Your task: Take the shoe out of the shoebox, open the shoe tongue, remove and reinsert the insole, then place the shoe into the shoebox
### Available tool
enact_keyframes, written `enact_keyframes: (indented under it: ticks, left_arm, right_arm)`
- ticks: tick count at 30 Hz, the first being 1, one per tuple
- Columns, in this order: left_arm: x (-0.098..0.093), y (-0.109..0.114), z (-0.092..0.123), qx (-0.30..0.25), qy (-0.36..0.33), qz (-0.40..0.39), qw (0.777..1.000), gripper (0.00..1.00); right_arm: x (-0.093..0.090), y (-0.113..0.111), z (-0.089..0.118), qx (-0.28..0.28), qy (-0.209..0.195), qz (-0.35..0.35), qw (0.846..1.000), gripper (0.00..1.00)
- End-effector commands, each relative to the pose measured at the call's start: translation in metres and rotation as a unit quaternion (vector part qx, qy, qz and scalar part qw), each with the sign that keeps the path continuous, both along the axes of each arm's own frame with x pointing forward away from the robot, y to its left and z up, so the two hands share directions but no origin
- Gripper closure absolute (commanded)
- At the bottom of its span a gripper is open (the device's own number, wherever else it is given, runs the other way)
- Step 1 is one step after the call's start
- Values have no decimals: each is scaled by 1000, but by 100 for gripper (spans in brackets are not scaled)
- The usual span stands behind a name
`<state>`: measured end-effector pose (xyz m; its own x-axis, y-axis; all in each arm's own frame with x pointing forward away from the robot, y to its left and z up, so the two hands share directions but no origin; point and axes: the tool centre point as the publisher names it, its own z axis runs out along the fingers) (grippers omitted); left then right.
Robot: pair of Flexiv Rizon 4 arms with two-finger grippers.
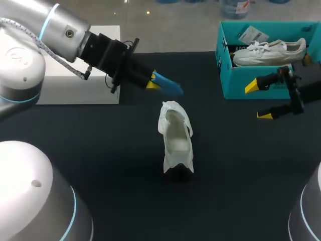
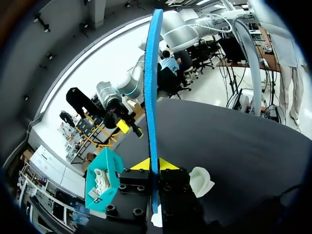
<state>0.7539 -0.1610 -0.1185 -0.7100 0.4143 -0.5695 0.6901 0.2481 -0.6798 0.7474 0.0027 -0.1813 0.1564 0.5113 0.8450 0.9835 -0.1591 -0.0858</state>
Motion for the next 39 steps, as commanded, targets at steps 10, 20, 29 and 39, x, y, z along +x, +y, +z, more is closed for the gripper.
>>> enact_keyframes:
  ticks: [10, 20, 29, 39]
  left_arm:
    - [-15, -19, -52, -63, -11, 23, 998, 100]
    - [-15, -19, -52, -63, -11, 23, 998, 100]
    - [-30, -16, -82, -97, -21, 41, 994, 100]
    - [-24, -20, -122, -63, 4, 54, 997, 100]
  right_arm:
    - [-1, 0, 0, -2, 1, -1, 1000, 0]
    - [-1, 0, 0, -2, 1, -1, 1000, 0]
    - [-1, 0, 0, -2, 1, -1, 1000, 0]
    - [-1, 0, 0, -2, 1, -1, 1000, 0]
